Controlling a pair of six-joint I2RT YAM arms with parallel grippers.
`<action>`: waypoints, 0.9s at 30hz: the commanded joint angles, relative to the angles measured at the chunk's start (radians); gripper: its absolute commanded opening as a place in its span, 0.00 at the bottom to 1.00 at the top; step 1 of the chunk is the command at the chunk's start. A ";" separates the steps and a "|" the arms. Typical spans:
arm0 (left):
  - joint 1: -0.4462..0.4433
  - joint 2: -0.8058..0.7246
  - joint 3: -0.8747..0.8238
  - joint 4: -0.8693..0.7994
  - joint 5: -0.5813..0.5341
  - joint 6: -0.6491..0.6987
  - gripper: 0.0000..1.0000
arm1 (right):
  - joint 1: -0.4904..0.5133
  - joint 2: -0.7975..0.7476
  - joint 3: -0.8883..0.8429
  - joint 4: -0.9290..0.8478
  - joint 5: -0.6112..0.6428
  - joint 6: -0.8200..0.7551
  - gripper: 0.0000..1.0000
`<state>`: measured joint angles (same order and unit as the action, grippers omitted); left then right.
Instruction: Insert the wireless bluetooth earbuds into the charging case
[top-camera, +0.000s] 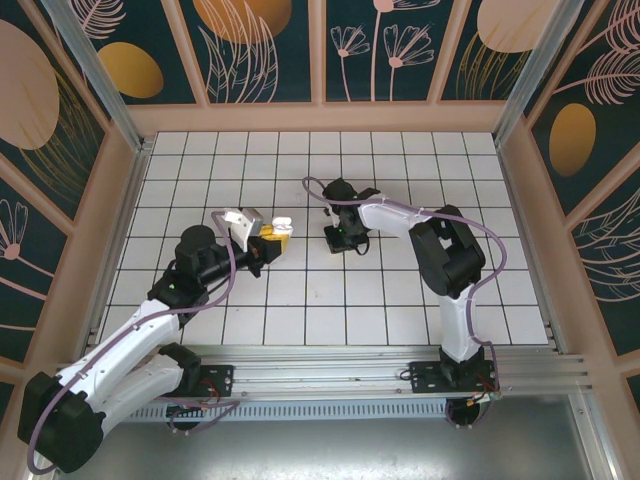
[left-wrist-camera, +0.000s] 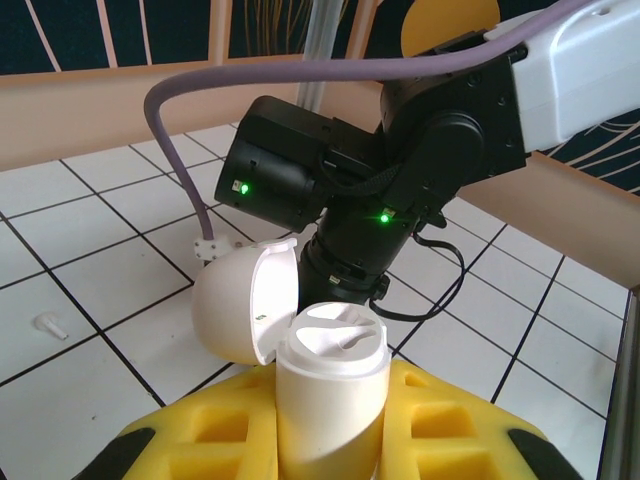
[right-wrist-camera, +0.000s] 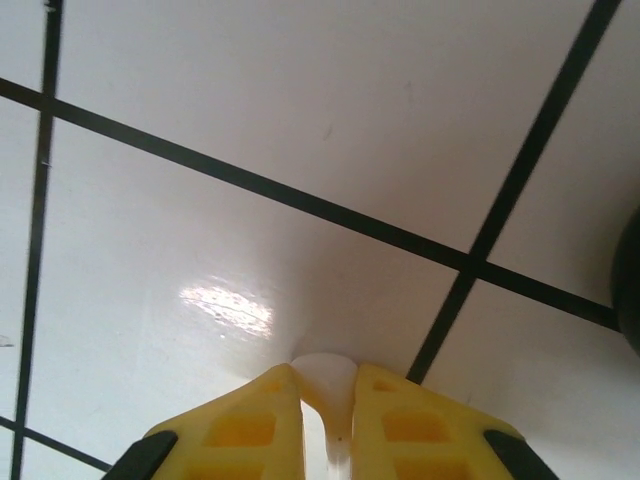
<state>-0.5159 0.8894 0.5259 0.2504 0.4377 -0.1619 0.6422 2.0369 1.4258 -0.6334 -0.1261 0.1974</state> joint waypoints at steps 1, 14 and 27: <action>0.001 0.002 -0.027 0.066 0.019 -0.014 0.15 | -0.004 0.012 0.005 0.001 -0.029 0.025 0.12; 0.001 0.063 -0.028 0.144 0.067 -0.008 0.14 | -0.016 -0.229 -0.087 0.138 -0.028 0.110 0.07; 0.001 0.149 -0.027 0.351 0.155 -0.070 0.13 | 0.016 -0.622 -0.221 0.335 0.020 0.171 0.05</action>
<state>-0.5159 1.0290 0.5060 0.4683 0.5400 -0.1967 0.6392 1.5246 1.2362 -0.3965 -0.1448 0.3367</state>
